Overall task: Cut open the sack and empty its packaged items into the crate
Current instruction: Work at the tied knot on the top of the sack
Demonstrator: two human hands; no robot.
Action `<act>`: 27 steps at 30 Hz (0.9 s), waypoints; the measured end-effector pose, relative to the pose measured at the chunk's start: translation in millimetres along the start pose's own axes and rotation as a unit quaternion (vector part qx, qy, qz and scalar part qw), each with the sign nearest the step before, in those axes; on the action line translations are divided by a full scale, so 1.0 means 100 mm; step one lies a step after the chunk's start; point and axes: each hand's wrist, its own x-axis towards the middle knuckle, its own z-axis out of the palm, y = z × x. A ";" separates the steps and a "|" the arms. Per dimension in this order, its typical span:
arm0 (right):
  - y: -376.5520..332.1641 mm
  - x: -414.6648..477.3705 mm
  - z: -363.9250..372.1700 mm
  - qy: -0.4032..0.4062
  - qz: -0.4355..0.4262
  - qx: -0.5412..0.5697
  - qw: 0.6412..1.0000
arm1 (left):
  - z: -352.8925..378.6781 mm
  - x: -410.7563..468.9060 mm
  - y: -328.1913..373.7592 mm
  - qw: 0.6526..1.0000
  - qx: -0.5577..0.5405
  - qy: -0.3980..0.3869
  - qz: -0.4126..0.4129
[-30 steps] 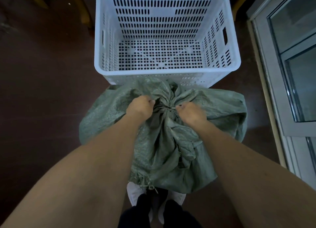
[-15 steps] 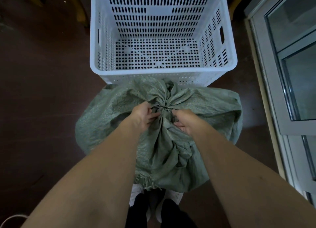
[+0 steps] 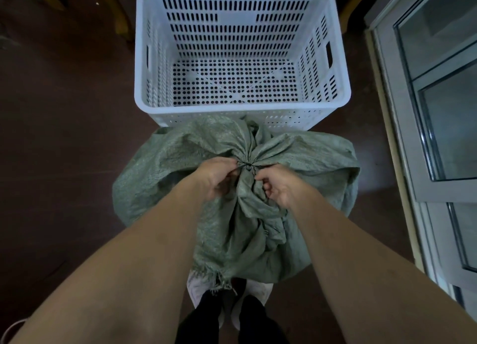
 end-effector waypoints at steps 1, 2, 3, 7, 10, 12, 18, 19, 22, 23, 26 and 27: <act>0.01 -0.04 -0.01 -0.005 -0.011 0.010 1.000 | 0.01 -0.03 0.01 1.000 0.009 0.008 0.011; 0.02 -0.09 -0.03 -0.012 -0.020 0.019 1.000 | 0.02 -0.05 0.03 1.000 0.015 0.018 0.019; 0.03 -0.13 -0.04 -0.018 -0.028 0.023 0.999 | 0.03 -0.08 0.04 0.999 0.019 0.025 0.025; -0.05 -0.32 -0.04 -0.039 -0.071 0.020 0.997 | 0.08 -0.16 0.07 0.995 0.047 0.045 0.073; -0.18 -0.44 -0.04 -0.050 -0.095 0.013 0.994 | 0.07 -0.24 0.14 0.987 0.043 0.060 0.146; -0.30 -0.51 -0.05 -0.055 -0.111 0.005 0.992 | 0.06 -0.31 0.25 0.977 0.064 0.074 0.187; -0.76 -0.67 -0.03 -0.065 -0.174 -0.002 0.983 | -0.03 -0.37 0.59 0.954 0.069 0.119 0.265; -0.82 -0.67 -0.02 -0.060 -0.182 -0.001 0.981 | -0.05 -0.37 0.63 0.953 0.065 0.125 0.268; -0.92 -0.65 0.05 -0.016 -0.198 0.020 0.980 | -0.08 -0.37 0.70 0.947 0.060 0.134 0.285; -0.93 -0.63 0.08 -0.001 -0.204 0.028 0.979 | -0.08 -0.37 0.70 0.948 0.059 0.132 0.282; -0.89 -0.59 0.13 0.016 -0.203 0.047 0.978 | -0.08 -0.30 0.64 0.954 0.084 0.133 0.255; -0.87 -0.57 0.14 0.017 -0.196 0.042 0.979 | -0.10 -0.26 0.61 0.950 0.115 0.147 0.249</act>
